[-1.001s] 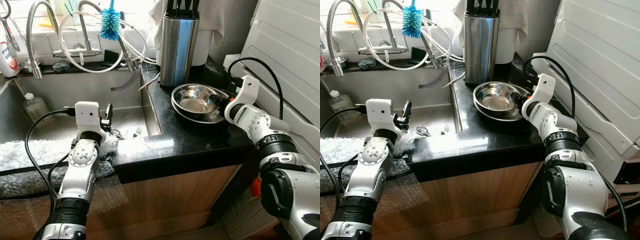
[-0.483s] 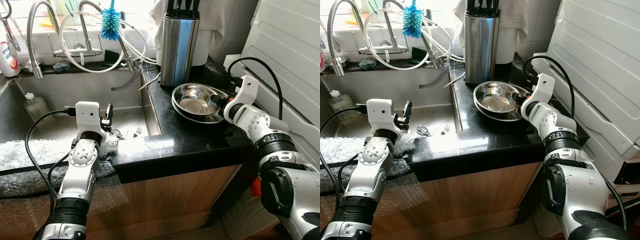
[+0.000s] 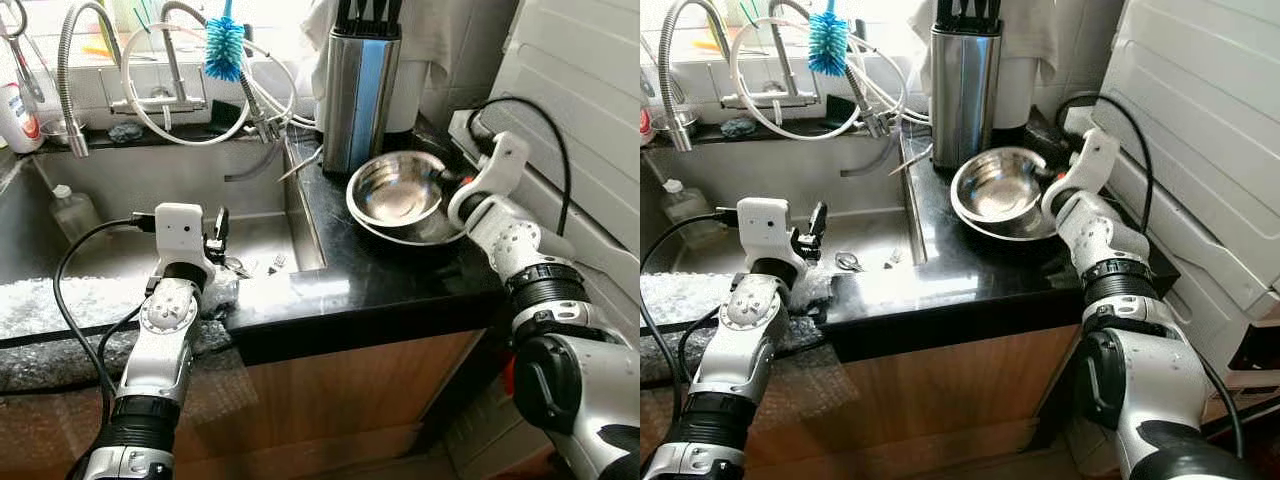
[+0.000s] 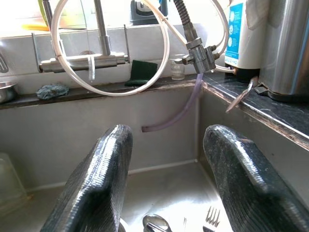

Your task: Kitchen organization

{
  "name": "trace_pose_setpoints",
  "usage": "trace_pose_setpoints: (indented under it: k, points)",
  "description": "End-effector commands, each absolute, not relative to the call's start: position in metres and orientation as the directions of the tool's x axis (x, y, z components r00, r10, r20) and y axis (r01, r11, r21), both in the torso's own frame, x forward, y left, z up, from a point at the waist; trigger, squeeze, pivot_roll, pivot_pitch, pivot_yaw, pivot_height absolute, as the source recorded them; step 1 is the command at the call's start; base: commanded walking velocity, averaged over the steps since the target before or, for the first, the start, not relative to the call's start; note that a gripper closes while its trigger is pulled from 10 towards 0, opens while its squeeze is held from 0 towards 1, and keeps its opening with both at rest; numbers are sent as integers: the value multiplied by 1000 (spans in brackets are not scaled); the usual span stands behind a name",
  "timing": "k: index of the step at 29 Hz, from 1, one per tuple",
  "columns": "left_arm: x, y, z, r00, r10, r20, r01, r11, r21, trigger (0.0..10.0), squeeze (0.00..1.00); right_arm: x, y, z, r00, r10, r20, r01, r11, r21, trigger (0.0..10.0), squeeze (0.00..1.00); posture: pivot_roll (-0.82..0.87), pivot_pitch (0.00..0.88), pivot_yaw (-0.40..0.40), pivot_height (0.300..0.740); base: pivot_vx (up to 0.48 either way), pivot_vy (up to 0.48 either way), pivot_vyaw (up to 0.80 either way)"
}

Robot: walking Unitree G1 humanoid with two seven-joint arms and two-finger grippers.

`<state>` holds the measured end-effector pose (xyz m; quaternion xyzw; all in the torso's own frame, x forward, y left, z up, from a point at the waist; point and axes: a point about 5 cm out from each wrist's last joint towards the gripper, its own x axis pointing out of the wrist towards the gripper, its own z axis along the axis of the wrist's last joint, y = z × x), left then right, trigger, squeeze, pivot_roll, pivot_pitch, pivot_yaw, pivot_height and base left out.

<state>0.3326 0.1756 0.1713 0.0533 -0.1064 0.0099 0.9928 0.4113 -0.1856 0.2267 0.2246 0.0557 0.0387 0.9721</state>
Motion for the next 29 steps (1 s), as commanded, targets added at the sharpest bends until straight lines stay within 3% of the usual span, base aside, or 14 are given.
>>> trace_pose_setpoints:
  k: [1,2,4,11,13,22,29]
  points:
    - [332,174,177,972,10,235,-38,993,113,10000,0,411,-185,236,995,95,-37,-69,895,440,0,0,-148,0,-52,740,0,0,0]
    - [332,174,177,972,10,235,-38,993,113,10000,0,411,-185,236,995,93,-36,-68,895,441,0,0,-148,0,-52,740,0,0,0]
    - [331,173,179,968,14,251,-40,994,100,10000,0,403,-171,259,985,106,133,-150,908,392,0,0,-148,0,-49,740,0,0,0]
    - [329,172,184,959,25,282,-49,995,81,10000,0,386,-154,277,936,121,330,-246,896,369,0,0,-144,0,-52,740,0,0,0]
    - [328,173,185,957,28,289,-53,995,79,10000,0,371,-143,281,892,158,423,-297,911,287,0,0,-137,0,-56,740,0,0,0]
    - [327,173,186,954,34,298,-58,996,72,10000,0,327,-107,266,790,284,544,-459,862,216,0,0,-142,0,-51,740,0,0,0]
    - [324,173,188,950,33,309,-56,996,66,10000,0,306,-103,243,805,281,522,-443,871,214,0,0,-133,0,-53,740,0,0,0]
